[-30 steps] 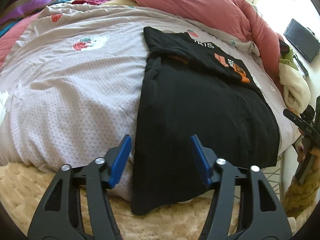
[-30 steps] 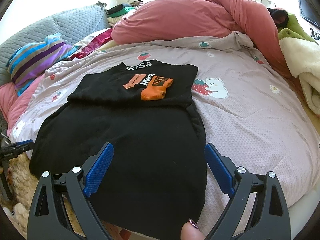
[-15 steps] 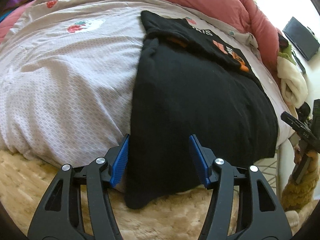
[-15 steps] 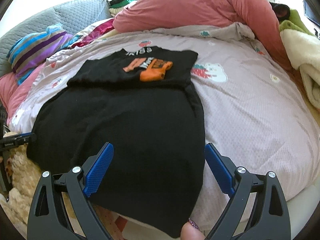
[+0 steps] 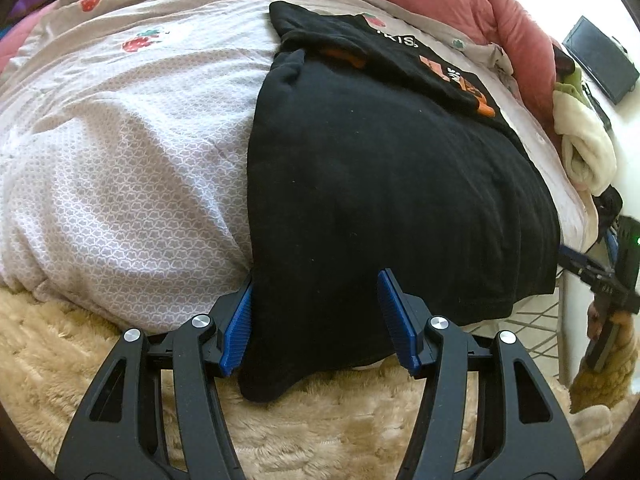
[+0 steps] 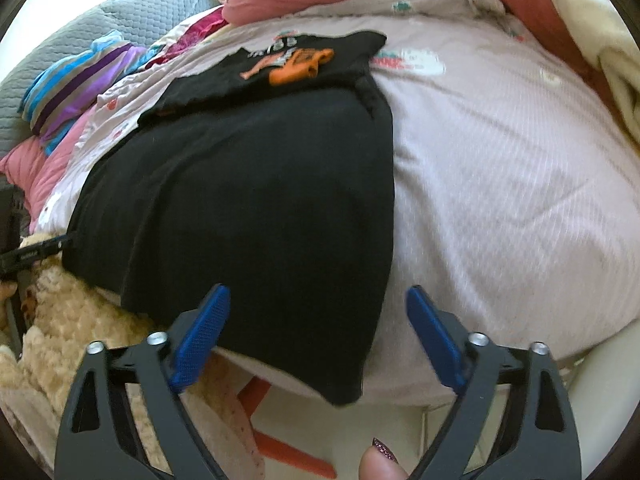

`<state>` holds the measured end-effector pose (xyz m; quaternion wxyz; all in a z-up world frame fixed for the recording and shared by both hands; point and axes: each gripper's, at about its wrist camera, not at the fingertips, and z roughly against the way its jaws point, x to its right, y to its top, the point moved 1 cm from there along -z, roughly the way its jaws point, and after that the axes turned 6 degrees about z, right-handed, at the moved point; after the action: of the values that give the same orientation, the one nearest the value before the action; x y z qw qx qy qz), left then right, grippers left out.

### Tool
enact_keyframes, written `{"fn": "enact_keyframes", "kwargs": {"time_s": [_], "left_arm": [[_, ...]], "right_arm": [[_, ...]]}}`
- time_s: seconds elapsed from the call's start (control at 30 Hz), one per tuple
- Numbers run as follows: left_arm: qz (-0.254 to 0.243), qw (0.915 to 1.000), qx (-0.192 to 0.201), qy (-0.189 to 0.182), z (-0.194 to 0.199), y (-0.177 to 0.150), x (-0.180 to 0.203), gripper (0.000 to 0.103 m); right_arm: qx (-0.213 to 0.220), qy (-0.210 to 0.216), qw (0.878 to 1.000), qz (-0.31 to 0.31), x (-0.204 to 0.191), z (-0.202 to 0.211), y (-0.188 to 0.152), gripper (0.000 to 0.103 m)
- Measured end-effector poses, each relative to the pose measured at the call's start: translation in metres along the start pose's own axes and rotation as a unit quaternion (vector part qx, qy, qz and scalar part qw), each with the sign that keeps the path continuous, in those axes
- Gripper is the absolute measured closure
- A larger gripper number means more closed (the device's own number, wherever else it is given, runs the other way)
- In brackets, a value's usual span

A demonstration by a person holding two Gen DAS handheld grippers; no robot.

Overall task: Fold small clothes
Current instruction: 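Grasp the black hem with the right gripper while the left gripper grasps it too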

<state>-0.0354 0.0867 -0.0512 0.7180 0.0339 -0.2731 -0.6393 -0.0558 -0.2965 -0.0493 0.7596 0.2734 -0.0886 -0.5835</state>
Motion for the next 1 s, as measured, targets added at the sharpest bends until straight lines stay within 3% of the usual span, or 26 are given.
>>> {"fn": "enact_keyframes", "kwargs": {"time_s": [0.23,0.37,0.43,0.53,0.7,0.73,0.83,1.0], "left_arm": [[0.001,1.0,-0.005,0.004,-0.001,0.0,0.0,0.052],[0.001,0.9999,-0.01,0.009,-0.001,-0.001,0.001,0.052],[-0.004,0.9998,-0.014,0.015,-0.002,-0.002,0.003,0.055],[-0.005,0.9996,-0.019,0.022,-0.001,-0.003,0.002,0.062],[0.005,0.9995,-0.028,0.012,0.003,-0.006,-0.005,0.065],[0.003,0.9995,-0.03,0.012,0.003,-0.006,-0.004,0.065],[0.006,0.9993,-0.035,0.009,0.002,-0.005,-0.004,0.066],[0.031,0.9989,-0.036,-0.006,0.003,-0.002,-0.009,0.089]], "right_arm": [[-0.02,0.022,1.0,-0.001,0.002,-0.007,-0.018,0.052],[-0.024,0.02,0.999,0.009,0.004,-0.011,-0.023,0.09],[-0.02,0.034,0.999,0.0,0.01,-0.008,-0.024,0.091],[-0.02,0.047,0.999,-0.012,0.017,-0.01,-0.025,0.082],[-0.018,0.064,0.998,-0.015,0.018,-0.014,-0.023,0.076],[-0.018,0.065,0.998,-0.013,0.018,-0.015,-0.02,0.077],[-0.012,0.066,0.998,0.005,0.015,-0.012,-0.019,0.095],[0.024,0.085,0.996,0.022,0.01,0.01,-0.01,0.097]]}}
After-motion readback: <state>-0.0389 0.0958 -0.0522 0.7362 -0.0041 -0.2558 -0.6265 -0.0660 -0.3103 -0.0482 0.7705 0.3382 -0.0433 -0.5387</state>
